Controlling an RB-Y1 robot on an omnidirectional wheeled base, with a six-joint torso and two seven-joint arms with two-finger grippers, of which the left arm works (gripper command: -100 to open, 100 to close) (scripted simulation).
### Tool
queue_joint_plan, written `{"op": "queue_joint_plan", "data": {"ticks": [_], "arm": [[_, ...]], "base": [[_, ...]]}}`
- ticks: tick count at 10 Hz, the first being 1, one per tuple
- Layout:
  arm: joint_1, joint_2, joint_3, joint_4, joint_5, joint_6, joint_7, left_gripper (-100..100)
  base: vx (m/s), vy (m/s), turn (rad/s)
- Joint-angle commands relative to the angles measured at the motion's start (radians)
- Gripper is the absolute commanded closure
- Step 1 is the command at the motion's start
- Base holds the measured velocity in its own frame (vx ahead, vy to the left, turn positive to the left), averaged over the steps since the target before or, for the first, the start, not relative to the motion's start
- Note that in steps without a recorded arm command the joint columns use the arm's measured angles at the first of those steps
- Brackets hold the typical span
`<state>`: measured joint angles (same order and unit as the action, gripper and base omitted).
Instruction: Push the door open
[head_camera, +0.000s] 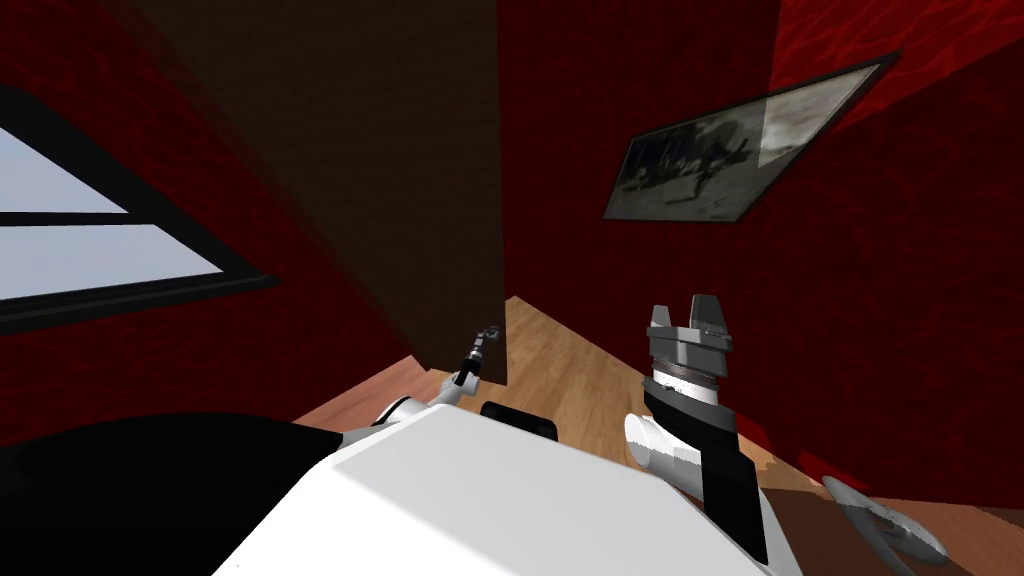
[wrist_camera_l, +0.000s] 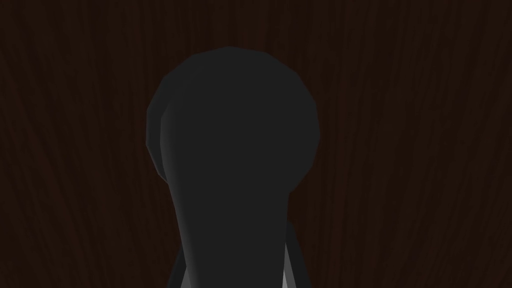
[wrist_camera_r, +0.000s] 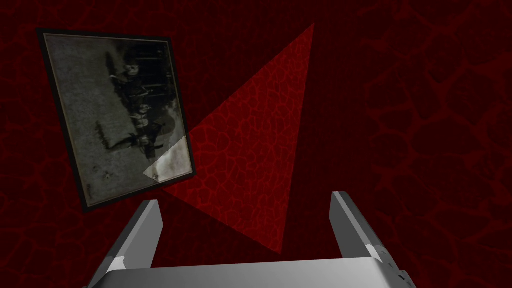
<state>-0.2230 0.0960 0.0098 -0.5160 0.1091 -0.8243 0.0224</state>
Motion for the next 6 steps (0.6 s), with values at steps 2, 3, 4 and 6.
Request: {"op": "queue_joint_plan", "data": {"ticks": [2, 3, 4, 6], "arm": [[-0.013, 0.013, 0.032, 0.019, 0.012, -0.017, -0.006, 100], [-0.013, 0.014, 0.043, 0.021, 0.015, -0.017, -0.009, 100], [-0.013, 0.014, 0.043, 0.021, 0.015, -0.017, -0.009, 100], [-0.014, 0.017, 0.066, 0.025, 0.023, -0.018, -0.016, 100]], "base": [[0.181, -0.064, 0.053], [0.201, -0.054, 0.088], [0.125, -0.047, 0.027], [0.095, -0.057, 0.046]]}}
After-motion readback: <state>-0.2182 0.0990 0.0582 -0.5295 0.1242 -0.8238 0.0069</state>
